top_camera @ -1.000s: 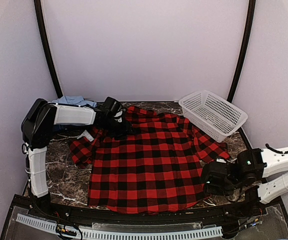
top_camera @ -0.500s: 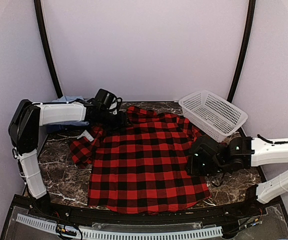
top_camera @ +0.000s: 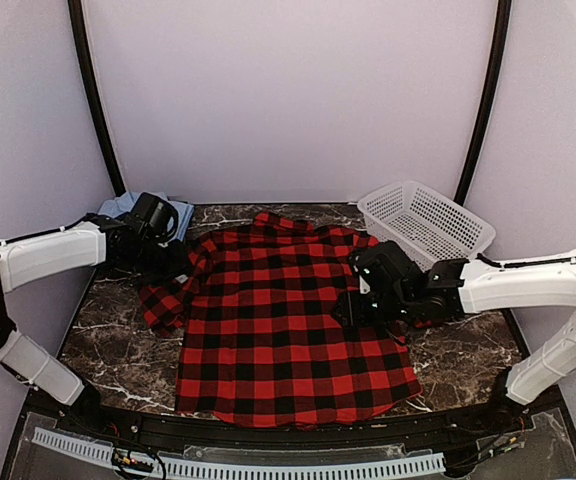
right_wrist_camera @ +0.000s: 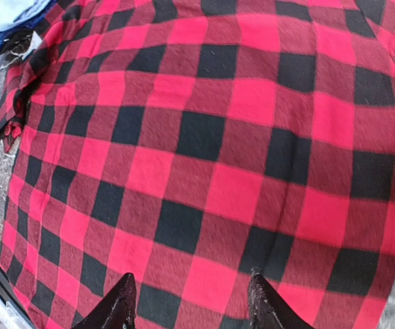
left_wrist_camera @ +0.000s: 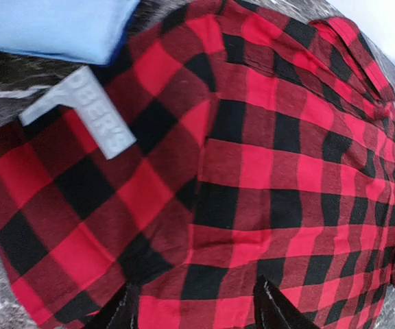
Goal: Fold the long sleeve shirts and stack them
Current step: Pick up the flattened shirt from the center of the board.
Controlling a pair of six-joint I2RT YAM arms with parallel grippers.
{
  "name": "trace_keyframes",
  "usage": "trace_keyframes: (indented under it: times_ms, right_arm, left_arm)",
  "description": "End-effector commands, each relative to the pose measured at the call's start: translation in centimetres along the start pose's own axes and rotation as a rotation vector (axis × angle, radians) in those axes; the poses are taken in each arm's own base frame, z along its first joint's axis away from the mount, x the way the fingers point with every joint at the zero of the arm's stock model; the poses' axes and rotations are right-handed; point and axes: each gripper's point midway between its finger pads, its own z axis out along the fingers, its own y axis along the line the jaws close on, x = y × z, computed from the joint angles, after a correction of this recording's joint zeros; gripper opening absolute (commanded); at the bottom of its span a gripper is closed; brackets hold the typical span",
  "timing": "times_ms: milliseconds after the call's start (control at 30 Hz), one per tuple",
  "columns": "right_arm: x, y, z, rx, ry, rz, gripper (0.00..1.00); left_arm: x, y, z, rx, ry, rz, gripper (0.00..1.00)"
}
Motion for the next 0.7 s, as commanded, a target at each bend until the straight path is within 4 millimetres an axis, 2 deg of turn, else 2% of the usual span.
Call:
trace_keyframes:
  times_ms: [0,100,133,267,400,533,667]
  right_arm:
    - [-3.1,2.4,0.4,-0.105,-0.065,-0.064,0.52]
    - [-3.4,2.7,1.0,-0.118,-0.062,-0.078,0.52]
    - [-3.5,2.8,1.1,-0.125,-0.059,-0.082,0.52]
    - [-3.7,2.8,1.4,-0.124,-0.053,-0.096,0.52]
    - [-3.5,2.1,1.5,-0.109,-0.049,-0.1,0.52]
    - [-3.4,1.8,1.5,-0.107,-0.049,-0.094,0.52]
    - [-3.4,1.8,1.7,-0.109,-0.044,-0.099,0.52]
  left_arm:
    - [1.5,6.5,-2.1,-0.223,-0.036,-0.101,0.56]
    - [2.8,9.4,-2.3,-0.298,-0.026,-0.149,0.56]
    - [3.0,9.8,-2.2,-0.3,-0.028,-0.161,0.56]
    - [4.3,10.2,-1.4,-0.267,0.01,-0.18,0.54]
    - [5.6,12.2,-1.3,-0.332,0.018,-0.233,0.52]
    - [5.9,13.5,-1.8,-0.306,-0.029,-0.327,0.48]
    - [5.8,13.7,-1.0,-0.212,-0.038,-0.402,0.46]
